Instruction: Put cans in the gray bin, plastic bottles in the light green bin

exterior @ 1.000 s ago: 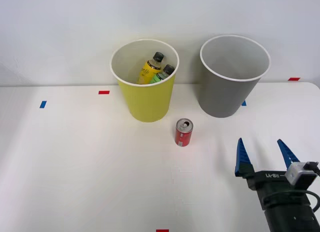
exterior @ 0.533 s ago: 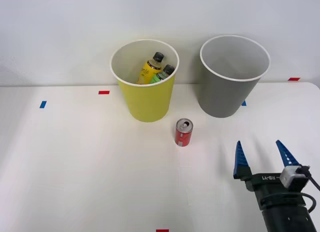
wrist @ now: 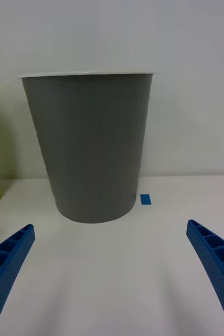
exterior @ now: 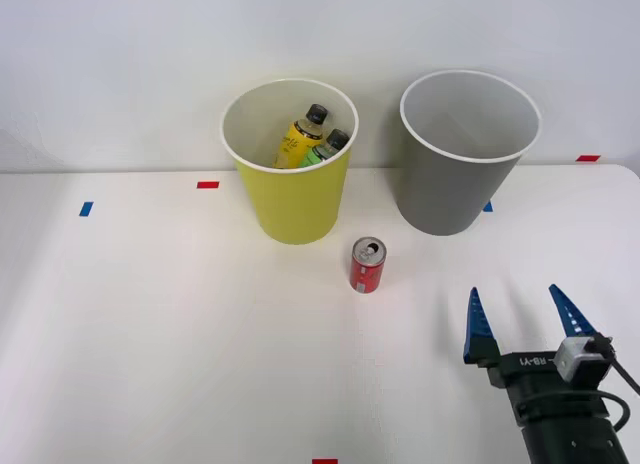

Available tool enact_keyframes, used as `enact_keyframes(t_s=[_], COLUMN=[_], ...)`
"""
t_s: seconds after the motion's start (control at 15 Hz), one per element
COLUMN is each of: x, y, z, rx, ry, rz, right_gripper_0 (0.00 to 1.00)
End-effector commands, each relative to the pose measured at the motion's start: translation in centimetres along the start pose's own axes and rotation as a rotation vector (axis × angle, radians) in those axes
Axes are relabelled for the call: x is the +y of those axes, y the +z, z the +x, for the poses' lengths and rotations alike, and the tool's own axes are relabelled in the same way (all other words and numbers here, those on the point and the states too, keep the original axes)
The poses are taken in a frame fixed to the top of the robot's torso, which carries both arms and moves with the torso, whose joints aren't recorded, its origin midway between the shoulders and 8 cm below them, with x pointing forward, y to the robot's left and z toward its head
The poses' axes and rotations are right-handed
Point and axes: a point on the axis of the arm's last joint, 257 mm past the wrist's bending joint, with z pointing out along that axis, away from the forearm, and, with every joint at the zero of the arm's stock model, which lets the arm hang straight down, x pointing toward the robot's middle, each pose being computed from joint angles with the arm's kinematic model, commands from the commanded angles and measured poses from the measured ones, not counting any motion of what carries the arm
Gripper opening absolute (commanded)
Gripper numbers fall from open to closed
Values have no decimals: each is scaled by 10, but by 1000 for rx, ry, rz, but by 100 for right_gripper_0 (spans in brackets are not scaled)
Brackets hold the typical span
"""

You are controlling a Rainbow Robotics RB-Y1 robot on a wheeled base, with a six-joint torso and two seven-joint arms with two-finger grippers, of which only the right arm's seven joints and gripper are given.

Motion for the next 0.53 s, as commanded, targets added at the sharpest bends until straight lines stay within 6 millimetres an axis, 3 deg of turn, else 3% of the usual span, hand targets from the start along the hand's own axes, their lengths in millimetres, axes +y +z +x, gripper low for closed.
enact_keyframes(t_s=[0.07, 0.53], x=[7, 24], y=[-7, -27], z=[5, 15], rx=[14, 46], ry=[43, 175], rz=[-18, -67], right_gripper_0=[100, 100])
